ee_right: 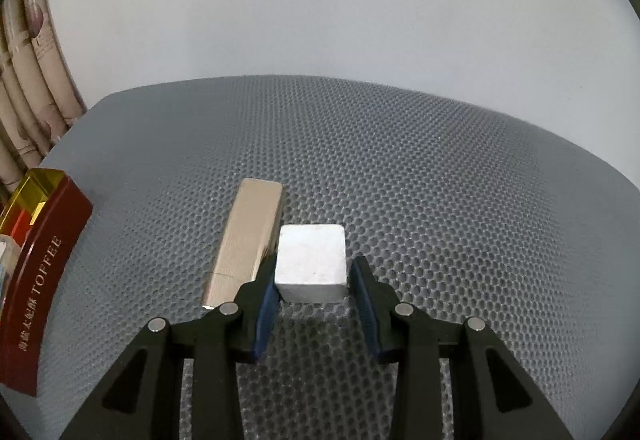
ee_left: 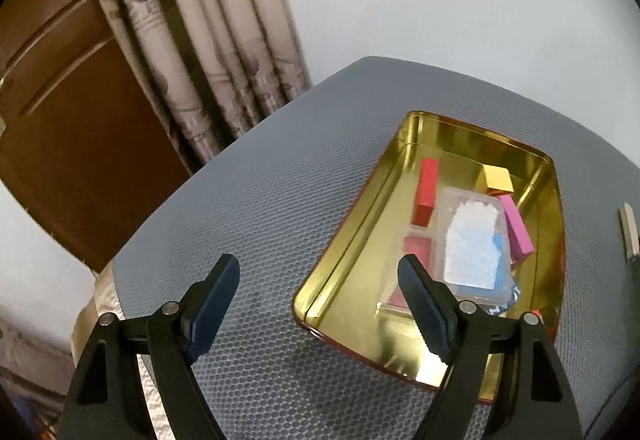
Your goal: Organize rigid objects
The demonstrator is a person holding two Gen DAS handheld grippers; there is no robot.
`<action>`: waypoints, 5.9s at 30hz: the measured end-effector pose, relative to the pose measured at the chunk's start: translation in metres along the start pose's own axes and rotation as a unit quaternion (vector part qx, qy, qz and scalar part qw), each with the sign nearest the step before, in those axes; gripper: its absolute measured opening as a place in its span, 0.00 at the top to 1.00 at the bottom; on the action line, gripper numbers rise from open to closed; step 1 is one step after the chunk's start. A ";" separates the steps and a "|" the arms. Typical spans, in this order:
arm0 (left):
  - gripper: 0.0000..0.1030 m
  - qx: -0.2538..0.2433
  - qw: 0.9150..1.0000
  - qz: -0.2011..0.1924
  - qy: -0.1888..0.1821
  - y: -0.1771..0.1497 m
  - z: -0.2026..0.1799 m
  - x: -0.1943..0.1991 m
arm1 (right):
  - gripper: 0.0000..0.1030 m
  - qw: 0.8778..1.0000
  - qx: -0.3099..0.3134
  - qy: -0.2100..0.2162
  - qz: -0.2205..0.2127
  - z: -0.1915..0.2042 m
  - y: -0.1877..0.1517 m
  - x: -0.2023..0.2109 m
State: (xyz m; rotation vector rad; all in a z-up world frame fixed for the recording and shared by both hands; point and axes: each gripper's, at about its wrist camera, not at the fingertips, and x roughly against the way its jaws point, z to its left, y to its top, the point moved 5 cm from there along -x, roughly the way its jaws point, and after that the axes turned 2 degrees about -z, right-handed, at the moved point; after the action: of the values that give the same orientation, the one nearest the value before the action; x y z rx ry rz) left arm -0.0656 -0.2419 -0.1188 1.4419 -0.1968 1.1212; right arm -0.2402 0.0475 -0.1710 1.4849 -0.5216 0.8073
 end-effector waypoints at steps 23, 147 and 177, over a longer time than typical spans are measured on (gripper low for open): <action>0.23 -0.141 0.973 -0.013 -0.180 -0.005 -0.191 0.059 | 0.71 0.997 -0.001 -0.077 -0.012 -0.086 -0.065 0.062; 0.48 -0.077 0.986 -0.022 -0.145 0.018 -0.105 0.003 | 0.71 0.999 0.027 0.028 -0.032 -0.013 -0.053 0.139; 0.27 -0.006 0.996 0.005 -0.090 0.017 -0.017 -0.001 | 0.60 0.975 0.178 0.135 0.004 0.240 -0.032 0.118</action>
State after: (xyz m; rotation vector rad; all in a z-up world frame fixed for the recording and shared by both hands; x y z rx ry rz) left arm -0.0863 -0.2319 -0.1115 1.5327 -0.3391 0.9962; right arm -0.0999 -0.1676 -0.0915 1.6619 -0.1823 1.1333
